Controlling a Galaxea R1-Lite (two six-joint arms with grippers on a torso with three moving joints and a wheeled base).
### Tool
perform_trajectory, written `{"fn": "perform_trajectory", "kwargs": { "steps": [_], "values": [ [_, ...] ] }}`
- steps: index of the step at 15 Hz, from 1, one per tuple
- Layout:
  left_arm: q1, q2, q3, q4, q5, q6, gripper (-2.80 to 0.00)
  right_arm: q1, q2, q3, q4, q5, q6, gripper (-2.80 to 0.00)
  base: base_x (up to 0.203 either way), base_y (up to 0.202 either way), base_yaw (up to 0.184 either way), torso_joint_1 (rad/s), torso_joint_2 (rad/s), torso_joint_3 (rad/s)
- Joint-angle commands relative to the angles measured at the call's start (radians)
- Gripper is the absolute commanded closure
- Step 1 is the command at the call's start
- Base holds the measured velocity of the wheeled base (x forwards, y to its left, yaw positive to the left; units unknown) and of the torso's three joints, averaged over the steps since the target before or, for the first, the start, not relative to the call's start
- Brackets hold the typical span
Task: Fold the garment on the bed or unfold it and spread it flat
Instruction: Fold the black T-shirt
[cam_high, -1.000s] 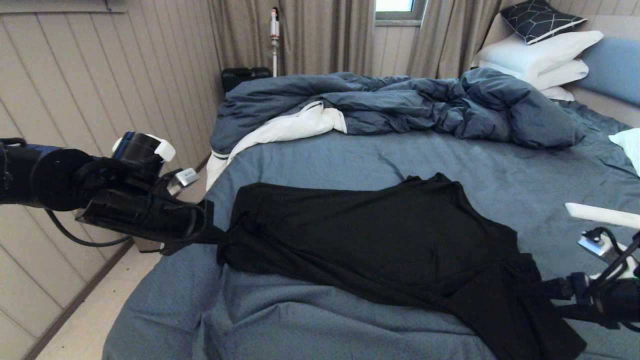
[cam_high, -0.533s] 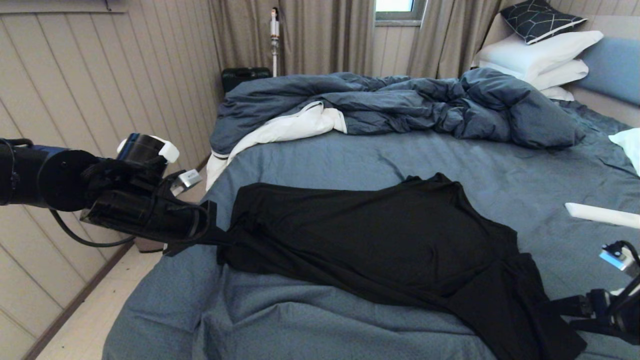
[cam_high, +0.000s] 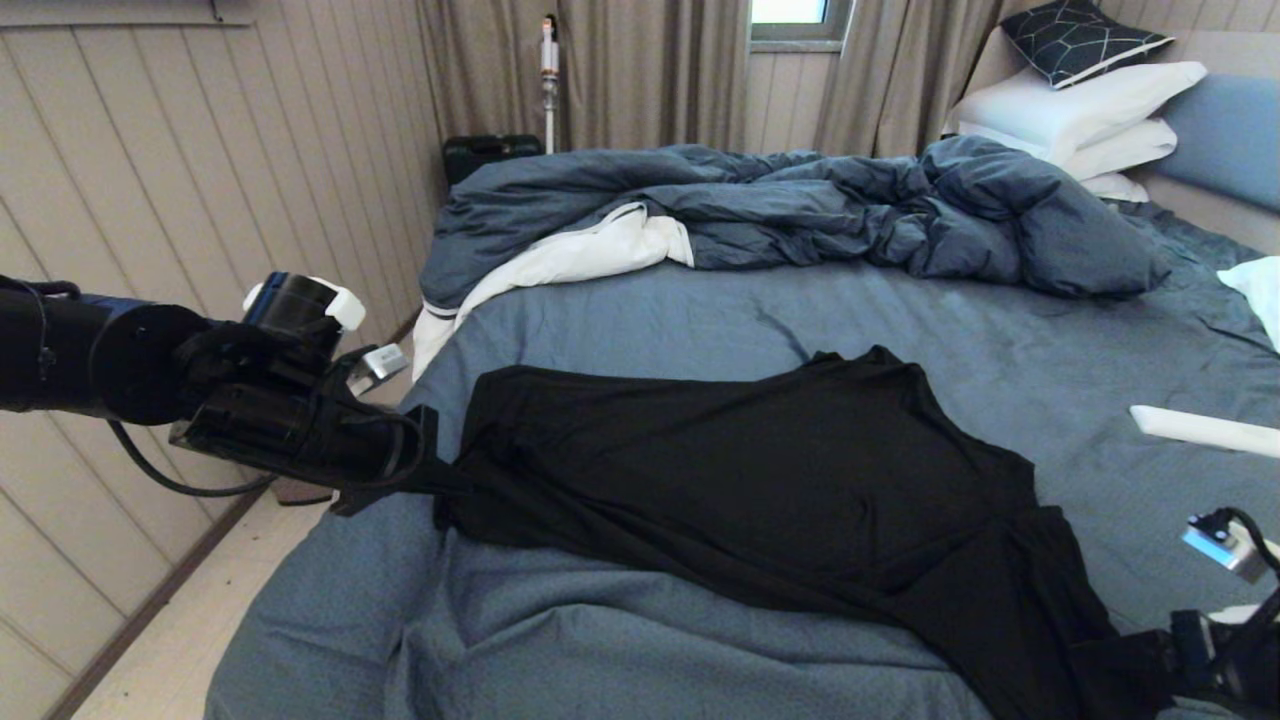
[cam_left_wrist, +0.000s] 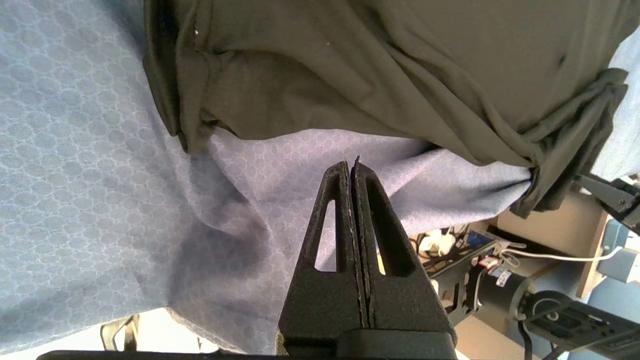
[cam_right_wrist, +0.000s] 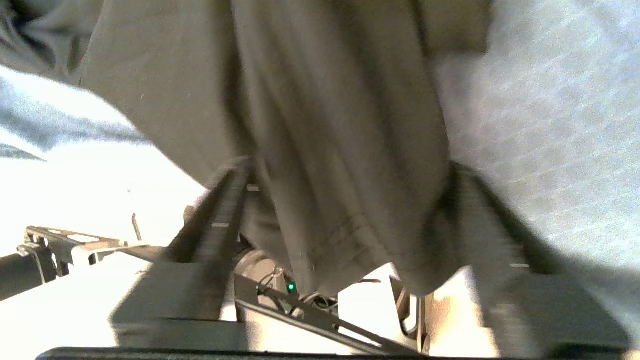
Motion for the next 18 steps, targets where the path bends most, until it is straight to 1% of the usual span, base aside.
{"fn": "perform_trajectory", "kwargs": {
  "steps": [1,4,6,10,11,15,18],
  "values": [
    [-0.004,0.013,0.000,0.003,-0.002,-0.003,0.00,0.005,-0.037,0.004,0.015,0.002,-0.003,0.00,0.000,0.000,0.000,0.000,0.00,0.000],
    [-0.016,0.035,-0.011,0.004,-0.001,-0.004,0.00,0.016,-0.142,-0.066,0.183,-0.001,-0.033,0.00,0.000,0.000,0.000,0.000,0.00,0.000],
    [-0.016,0.034,-0.011,0.004,0.000,-0.004,0.00,0.017,-0.162,-0.115,0.211,0.002,-0.035,0.00,0.000,0.000,0.000,0.000,0.00,0.000],
    [-0.016,0.036,-0.025,0.006,0.002,-0.004,0.00,0.036,-0.131,-0.213,0.223,0.011,-0.025,0.00,0.000,0.000,0.000,0.000,0.00,0.000],
    [-0.016,0.038,-0.025,0.005,0.002,-0.004,0.00,0.046,-0.114,-0.254,0.224,0.013,-0.003,0.00,0.000,0.000,0.000,0.000,0.00,0.000],
    [-0.016,0.036,-0.023,0.005,-0.001,-0.004,0.00,0.113,0.010,-0.483,0.216,0.035,0.207,0.00,0.000,0.000,0.000,0.000,0.00,0.000],
    [-0.016,0.039,-0.023,0.004,0.000,-0.004,0.00,0.151,0.150,-0.613,0.210,0.043,0.292,0.00,0.000,0.000,0.000,0.000,0.00,0.000]
  ]
}}
